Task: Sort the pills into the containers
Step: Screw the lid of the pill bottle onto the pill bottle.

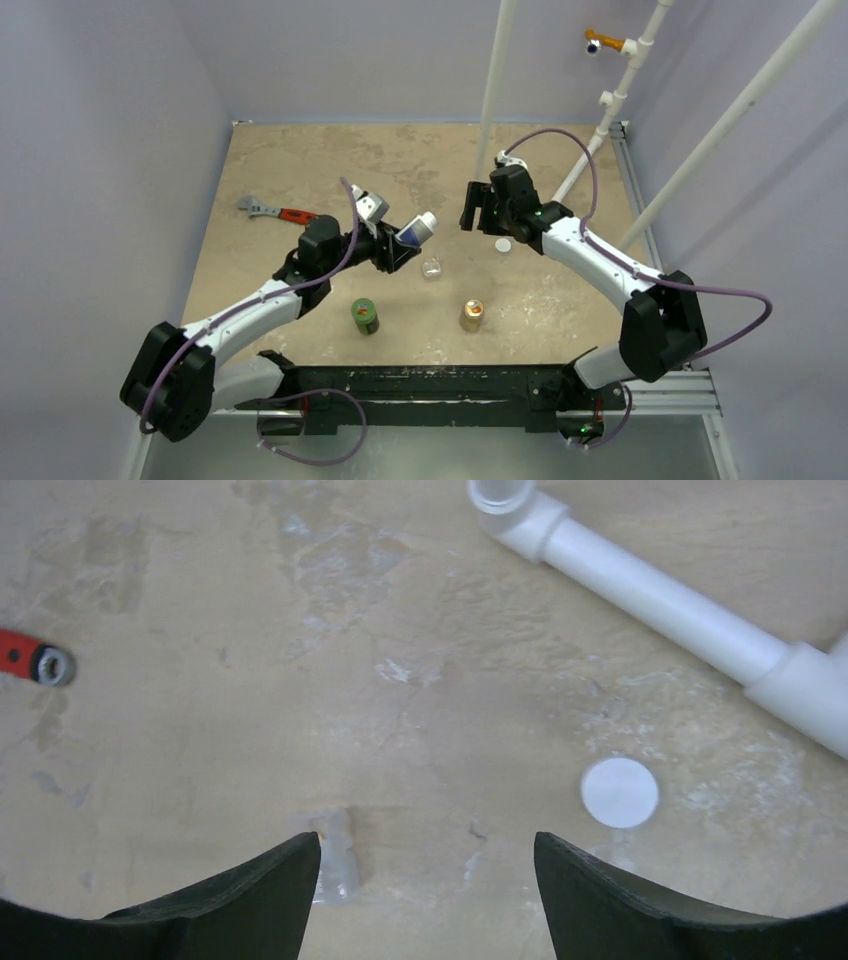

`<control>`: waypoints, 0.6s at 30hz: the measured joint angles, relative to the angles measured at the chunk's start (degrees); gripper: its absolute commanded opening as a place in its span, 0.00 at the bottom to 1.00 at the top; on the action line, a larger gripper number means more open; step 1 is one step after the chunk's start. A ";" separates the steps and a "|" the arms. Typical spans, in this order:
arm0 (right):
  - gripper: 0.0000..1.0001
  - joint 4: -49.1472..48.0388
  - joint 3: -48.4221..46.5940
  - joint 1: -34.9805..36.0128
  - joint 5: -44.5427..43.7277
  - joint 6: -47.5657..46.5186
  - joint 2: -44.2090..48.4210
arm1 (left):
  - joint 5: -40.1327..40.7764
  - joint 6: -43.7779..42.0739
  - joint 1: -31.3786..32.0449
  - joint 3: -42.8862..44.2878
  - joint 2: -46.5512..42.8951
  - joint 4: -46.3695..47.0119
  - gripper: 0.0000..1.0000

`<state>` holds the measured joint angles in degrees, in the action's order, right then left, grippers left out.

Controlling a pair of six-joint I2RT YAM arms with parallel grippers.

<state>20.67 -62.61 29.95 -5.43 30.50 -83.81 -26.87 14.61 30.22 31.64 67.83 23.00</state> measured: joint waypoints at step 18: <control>0.66 0.57 4.76 -6.62 -8.87 4.09 -13.44 | -4.72 3.58 3.56 3.06 -24.33 10.73 0.00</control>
<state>21.23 -57.84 23.33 -14.31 34.59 -97.25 -31.59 18.20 33.78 34.70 43.51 33.74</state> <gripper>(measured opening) 0.680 0.517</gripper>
